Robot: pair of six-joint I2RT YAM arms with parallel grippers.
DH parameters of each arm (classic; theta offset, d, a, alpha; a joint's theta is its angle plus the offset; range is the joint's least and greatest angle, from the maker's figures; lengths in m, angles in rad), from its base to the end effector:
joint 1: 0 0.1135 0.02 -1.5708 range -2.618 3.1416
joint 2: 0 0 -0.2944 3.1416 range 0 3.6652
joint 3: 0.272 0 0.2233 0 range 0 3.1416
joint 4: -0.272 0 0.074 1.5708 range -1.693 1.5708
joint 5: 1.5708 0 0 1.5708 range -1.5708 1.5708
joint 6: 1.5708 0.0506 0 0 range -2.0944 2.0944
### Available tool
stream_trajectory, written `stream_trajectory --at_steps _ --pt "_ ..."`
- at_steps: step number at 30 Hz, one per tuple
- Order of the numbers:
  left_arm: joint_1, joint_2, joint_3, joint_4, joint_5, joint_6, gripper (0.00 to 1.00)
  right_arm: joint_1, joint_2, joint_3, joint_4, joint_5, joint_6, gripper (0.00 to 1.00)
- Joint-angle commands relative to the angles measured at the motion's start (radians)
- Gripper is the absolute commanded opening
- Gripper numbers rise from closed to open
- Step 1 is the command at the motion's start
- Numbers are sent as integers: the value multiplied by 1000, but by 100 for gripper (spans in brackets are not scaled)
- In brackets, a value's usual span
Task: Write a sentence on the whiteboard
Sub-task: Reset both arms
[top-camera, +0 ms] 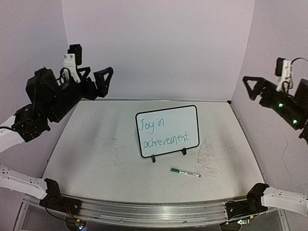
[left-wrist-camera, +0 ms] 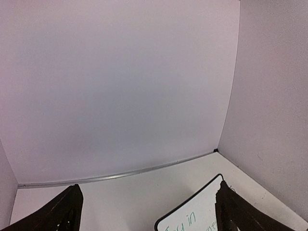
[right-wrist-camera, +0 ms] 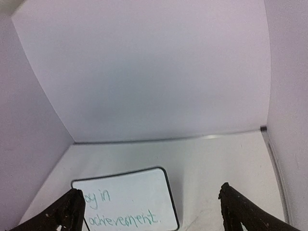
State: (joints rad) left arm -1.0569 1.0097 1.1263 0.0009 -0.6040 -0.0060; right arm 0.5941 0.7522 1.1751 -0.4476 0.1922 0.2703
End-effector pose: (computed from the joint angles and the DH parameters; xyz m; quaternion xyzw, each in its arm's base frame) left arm 0.1159 -0.1468 0.4609 0.1259 0.6602 -0.1913 0.7153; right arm 0.0884 0.0481 0.4546 -0.0487 0.7140 0.2288 0.6600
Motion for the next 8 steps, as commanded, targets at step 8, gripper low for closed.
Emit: stream_trajectory --at_steps 8 --pt "3 -73 154 5 -53 100 100 0 -39 165 73 -41 -151 98"
